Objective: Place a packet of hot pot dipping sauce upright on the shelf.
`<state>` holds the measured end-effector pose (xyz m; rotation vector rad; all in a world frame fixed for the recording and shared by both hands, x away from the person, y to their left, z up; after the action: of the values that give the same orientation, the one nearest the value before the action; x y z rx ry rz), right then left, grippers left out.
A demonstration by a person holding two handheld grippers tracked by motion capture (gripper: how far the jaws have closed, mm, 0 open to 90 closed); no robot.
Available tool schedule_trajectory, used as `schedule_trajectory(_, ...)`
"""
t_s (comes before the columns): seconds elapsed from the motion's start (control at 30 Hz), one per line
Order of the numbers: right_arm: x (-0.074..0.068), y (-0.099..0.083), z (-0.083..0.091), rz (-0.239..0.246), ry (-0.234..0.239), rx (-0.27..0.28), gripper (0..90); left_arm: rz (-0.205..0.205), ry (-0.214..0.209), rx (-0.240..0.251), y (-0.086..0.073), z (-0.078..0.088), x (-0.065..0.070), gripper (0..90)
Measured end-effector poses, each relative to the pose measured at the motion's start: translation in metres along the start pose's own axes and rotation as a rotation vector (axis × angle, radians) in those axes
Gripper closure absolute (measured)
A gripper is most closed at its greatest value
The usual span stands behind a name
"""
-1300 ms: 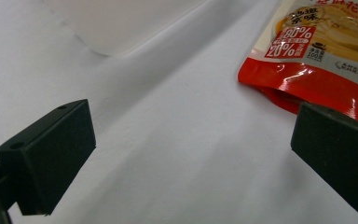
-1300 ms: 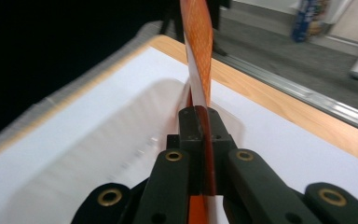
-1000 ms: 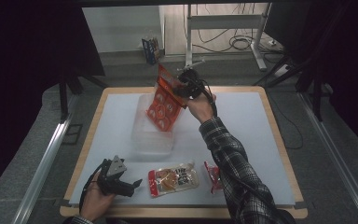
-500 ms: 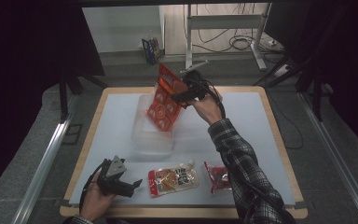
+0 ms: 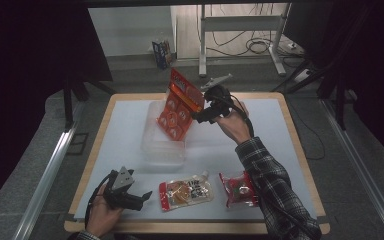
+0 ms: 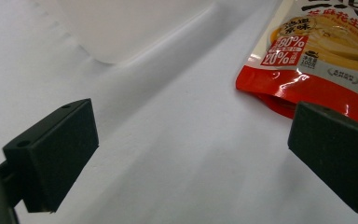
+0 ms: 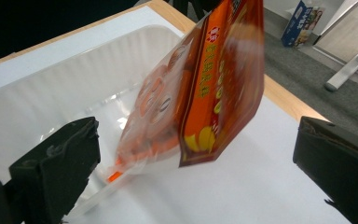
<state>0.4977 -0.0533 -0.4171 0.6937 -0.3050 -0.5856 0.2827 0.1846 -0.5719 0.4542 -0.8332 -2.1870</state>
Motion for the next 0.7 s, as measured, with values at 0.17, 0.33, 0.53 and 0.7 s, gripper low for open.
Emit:
schedule_trajectory(0.17,-0.004,-0.006,0.004,-0.005,0.011,-0.001,0.0,0.013,-0.003,0.012,0.0,0.0,-0.002,2.3)
schedule_trajectory(0.33,-0.011,-0.017,0.008,0.011,0.013,-0.01,0.0,0.065,-0.043,0.039,0.001,0.003,-0.006,2.3)
schedule_trajectory(0.53,-0.017,-0.026,0.011,0.018,0.022,-0.007,0.0,0.059,-0.037,0.045,0.001,0.003,-0.006,2.1)
schedule_trajectory(0.7,-0.023,-0.034,0.013,0.029,0.02,0.001,0.0,0.04,-0.023,0.028,0.001,0.001,-0.005,1.7)
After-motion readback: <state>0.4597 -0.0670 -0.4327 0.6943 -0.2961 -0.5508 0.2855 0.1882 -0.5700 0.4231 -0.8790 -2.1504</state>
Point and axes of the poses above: each handheld gripper's, and its own axes: z roughly backward along the jaws, y roughly out of its top, x roughly to its right, the point moved 6 cm from there along -z, roughly forward along the jaws, and after that the axes turned 7 degrees about -x, right-handed, at the moved point
